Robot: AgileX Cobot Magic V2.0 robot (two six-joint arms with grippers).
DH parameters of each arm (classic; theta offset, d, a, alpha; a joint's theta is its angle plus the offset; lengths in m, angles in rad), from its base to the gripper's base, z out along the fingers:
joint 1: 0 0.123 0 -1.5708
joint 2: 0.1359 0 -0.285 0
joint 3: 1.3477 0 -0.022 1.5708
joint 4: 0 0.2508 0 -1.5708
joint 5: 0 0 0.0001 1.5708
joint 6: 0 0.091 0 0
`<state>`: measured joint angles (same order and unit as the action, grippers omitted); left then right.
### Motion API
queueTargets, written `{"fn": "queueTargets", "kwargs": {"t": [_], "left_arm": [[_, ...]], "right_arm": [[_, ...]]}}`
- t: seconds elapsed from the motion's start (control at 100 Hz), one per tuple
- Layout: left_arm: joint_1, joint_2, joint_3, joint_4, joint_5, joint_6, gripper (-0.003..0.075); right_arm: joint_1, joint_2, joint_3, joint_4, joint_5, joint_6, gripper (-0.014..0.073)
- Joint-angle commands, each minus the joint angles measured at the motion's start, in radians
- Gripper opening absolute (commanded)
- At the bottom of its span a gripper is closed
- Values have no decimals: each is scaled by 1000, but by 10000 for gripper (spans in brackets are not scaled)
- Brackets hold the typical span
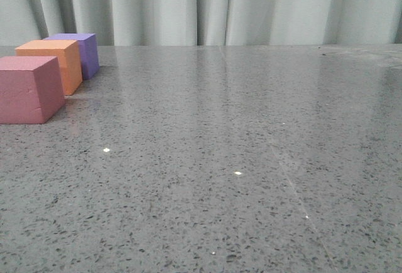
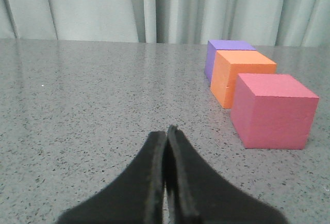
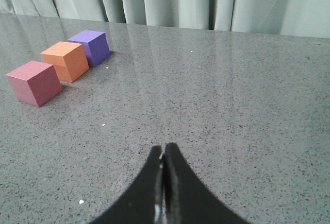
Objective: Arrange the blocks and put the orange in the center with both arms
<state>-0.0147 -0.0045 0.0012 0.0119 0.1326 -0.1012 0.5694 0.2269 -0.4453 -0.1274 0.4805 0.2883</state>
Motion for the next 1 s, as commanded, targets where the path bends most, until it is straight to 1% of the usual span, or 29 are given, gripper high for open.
{"fn": "queueTargets", "kwargs": {"t": [0.0, 0.16, 0.99], "left_arm": [[5, -33, 22, -12, -85, 5, -19], [3, -33, 22, -31, -80, 5, -19], [3, -33, 20, -31, -80, 5, -19]], "right_arm": [[-1, 12, -23, -16, -84, -9, -122], [-1, 12, -23, -16, -84, -9, -122], [-1, 12, -22, -16, -79, -9, -122]]}}
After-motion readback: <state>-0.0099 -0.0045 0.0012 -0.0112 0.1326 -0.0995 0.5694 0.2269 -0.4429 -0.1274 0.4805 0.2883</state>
